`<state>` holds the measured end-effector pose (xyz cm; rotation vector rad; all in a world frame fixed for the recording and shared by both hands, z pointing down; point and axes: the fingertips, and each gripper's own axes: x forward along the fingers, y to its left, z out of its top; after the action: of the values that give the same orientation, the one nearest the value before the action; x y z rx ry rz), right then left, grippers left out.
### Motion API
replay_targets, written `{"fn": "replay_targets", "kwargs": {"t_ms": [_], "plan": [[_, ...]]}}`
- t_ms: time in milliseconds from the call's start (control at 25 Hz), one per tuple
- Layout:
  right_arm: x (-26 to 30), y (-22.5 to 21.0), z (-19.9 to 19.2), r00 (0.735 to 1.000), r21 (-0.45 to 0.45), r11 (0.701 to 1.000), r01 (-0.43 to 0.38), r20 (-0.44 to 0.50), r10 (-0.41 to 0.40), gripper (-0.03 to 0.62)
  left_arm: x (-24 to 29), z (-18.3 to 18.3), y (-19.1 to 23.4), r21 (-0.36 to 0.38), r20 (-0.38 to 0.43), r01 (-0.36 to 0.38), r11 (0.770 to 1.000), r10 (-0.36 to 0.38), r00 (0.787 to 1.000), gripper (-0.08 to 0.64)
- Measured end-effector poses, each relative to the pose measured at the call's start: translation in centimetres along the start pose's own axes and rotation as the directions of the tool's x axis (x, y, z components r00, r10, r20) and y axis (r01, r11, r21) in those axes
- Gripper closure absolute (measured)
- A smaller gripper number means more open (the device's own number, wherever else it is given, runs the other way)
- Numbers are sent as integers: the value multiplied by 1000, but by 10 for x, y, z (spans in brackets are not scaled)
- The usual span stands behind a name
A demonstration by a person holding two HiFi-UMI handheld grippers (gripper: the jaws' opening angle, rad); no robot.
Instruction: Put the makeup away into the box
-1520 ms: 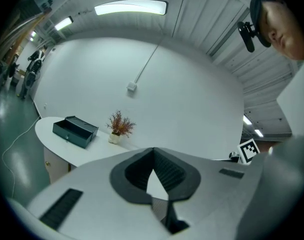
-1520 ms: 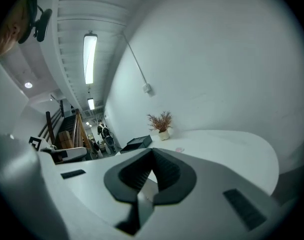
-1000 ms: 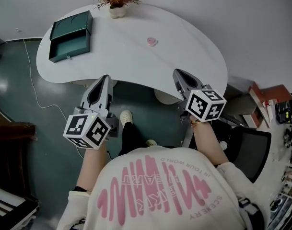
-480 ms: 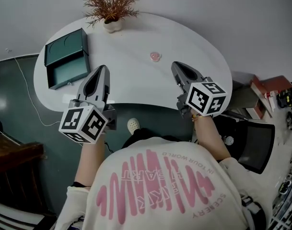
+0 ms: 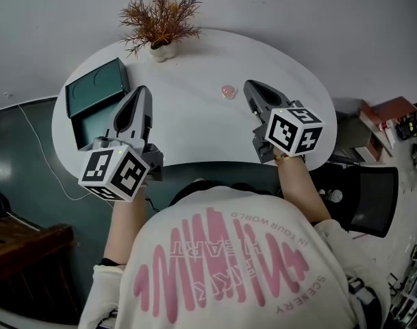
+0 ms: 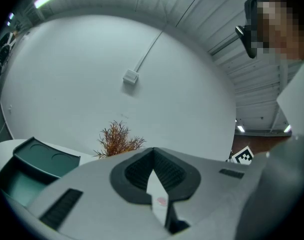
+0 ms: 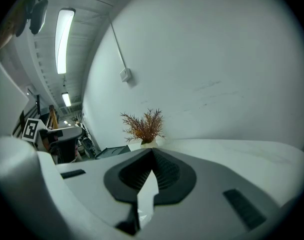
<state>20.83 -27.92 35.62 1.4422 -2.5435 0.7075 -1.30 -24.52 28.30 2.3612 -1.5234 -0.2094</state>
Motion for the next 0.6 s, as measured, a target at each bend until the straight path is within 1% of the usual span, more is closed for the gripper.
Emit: {"fn": "replay_targets", "kwargs": {"t_ms": [240, 280, 320, 360, 480, 600], "plan": [[14, -9, -53, 992, -49, 998, 50, -116, -56, 592, -2, -10, 16, 4, -19, 8, 1000, -8, 1000, 558], [16, -12, -62, 988, -54, 997, 56, -138, -63, 573, -1, -11, 18, 1, -23, 8, 1000, -8, 1000, 557], [16, -14, -70, 985, -60, 996, 58, -162, -67, 533, -1, -13, 20, -4, -28, 9, 1000, -9, 1000, 557], [16, -15, -76, 980, -68, 996, 59, -184, -71, 515, 0, -15, 21, -8, -31, 10, 1000, -10, 999, 558], [17, -17, -83, 972, -94, 993, 64, -218, -83, 483, -1, -16, 24, -17, -31, 3, 1000, -4, 1000, 558], [22, -22, -85, 967, -110, 991, 71, -236, -95, 455, -4, -17, 31, -20, -30, -22, 1000, 22, 999, 557]]}}
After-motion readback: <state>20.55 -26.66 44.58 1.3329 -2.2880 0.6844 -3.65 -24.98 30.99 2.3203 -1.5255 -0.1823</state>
